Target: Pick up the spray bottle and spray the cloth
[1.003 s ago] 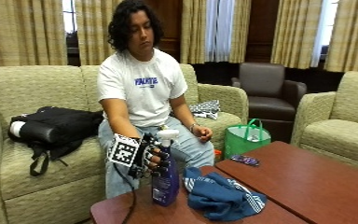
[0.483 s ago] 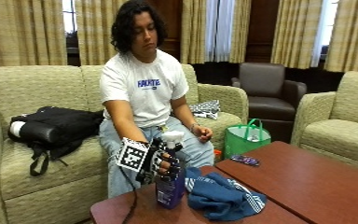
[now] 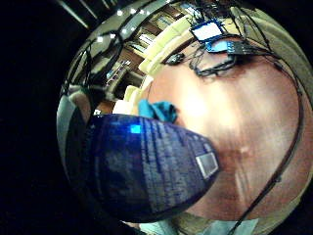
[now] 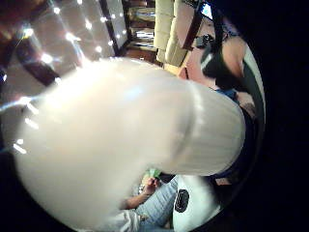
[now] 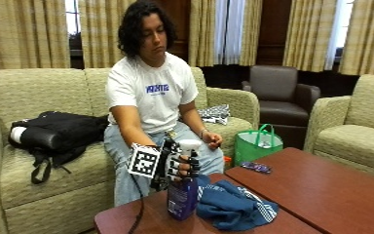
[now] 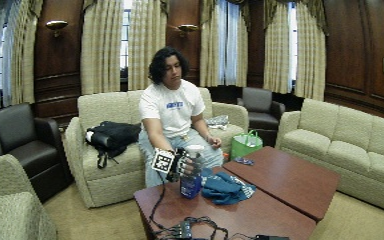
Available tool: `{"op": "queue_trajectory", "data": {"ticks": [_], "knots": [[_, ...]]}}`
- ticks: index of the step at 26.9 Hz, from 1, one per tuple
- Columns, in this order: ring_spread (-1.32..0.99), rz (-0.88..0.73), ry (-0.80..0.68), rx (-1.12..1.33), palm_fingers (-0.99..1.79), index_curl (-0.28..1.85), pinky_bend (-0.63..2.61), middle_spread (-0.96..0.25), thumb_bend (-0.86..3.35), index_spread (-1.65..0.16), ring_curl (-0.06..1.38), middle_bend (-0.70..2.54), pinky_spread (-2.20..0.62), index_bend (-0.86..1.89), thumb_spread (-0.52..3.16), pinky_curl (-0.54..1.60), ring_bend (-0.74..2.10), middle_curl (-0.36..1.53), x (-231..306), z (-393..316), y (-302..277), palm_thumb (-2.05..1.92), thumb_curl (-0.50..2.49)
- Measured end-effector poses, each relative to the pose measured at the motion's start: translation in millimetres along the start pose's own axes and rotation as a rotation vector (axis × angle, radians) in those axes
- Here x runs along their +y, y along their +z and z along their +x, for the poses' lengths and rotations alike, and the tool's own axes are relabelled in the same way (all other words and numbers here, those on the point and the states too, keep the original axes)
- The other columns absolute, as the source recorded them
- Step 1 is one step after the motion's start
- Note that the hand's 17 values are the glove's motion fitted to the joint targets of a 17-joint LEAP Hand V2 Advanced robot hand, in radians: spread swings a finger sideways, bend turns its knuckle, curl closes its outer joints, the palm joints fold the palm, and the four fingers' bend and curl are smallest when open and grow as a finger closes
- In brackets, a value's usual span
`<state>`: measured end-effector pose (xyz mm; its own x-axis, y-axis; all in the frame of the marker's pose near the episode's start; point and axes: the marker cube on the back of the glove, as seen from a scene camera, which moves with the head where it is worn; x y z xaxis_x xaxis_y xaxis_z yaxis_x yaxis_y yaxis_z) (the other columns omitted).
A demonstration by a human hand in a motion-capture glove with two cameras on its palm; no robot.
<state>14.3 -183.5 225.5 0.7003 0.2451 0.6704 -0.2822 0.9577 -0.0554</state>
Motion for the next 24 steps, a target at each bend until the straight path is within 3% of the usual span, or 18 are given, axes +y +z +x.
{"op": "queue_trajectory", "data": {"ticks": [7,14,20,24], "knots": [[-0.22,0.278,-0.117,0.025,1.42,0.33,0.28,-0.21,0.05,-0.31,0.39,0.42,-0.19,0.20,0.75,0.36,0.50,0.46,-18.5,-10.4,-1.3,0.86,0.44],[-0.22,0.208,-0.137,0.033,1.47,0.41,0.31,-0.21,0.01,-0.28,0.41,0.52,-0.26,0.33,0.60,0.38,0.54,0.50,12.0,-21.9,-18.8,0.89,0.52],[-0.22,0.115,-0.093,0.022,1.44,0.45,0.34,-0.20,-0.01,-0.27,0.43,0.56,-0.28,0.37,0.53,0.39,0.56,0.52,42.5,-80.5,-63.5,0.91,0.57],[-0.22,0.170,-0.284,0.135,1.42,0.47,0.36,-0.20,-0.02,-0.27,0.44,0.58,-0.29,0.38,0.50,0.39,0.58,0.52,26.3,-122.6,-89.9,0.92,0.60]]}}
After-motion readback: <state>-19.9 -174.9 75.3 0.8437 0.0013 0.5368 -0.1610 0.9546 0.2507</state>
